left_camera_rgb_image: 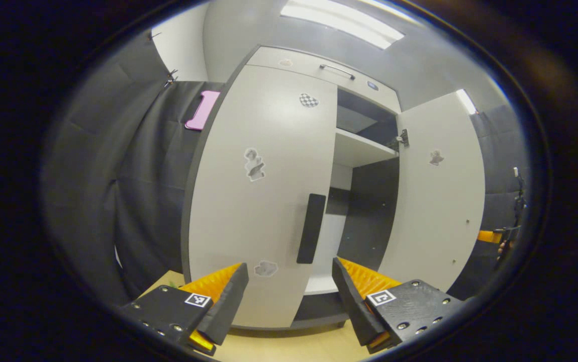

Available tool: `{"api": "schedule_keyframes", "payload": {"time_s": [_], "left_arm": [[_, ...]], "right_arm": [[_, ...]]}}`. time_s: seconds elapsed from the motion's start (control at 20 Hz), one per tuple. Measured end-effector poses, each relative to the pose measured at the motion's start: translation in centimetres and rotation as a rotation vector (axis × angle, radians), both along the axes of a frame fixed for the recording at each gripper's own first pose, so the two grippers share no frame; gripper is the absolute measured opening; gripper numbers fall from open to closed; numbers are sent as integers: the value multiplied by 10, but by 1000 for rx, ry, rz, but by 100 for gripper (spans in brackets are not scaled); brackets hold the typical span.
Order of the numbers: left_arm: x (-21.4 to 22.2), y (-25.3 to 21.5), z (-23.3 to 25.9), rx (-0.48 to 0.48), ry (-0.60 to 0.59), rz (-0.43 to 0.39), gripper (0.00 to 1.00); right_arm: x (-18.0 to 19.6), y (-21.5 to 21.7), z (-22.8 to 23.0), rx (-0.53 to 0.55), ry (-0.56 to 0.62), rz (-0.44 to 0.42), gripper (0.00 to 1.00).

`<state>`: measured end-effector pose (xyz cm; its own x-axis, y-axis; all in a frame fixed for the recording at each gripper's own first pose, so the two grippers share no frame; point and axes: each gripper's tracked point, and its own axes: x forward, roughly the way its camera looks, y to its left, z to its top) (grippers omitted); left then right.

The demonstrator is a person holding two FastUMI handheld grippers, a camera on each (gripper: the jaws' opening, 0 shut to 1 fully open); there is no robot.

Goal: Open the right door of the double-door shoe cabinet with the right hand, and open the left door with the left hand.

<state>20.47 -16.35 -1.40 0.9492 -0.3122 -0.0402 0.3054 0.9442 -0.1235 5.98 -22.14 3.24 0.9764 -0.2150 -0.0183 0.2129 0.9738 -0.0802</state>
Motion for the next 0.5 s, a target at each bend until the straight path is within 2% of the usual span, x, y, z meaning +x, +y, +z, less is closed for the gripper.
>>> {"api": "schedule_keyframes", "payload": {"time_s": [0.15,0.35,0.4,0.45,0.5], "left_arm": [[29,-15,3,50,7,70,96],[55,-39,11,56,3,83,96],[61,-42,13,65,0,87,96],[67,-48,15,75,-2,90,94],[72,-51,16,91,-9,98,94]], "right_arm": [[27,-8,-2,-8,-9,15,97],[61,-16,-19,2,20,58,97],[69,-18,-23,1,27,66,92],[76,-17,-27,9,32,79,97],[84,-16,-31,20,38,97,97]]}}
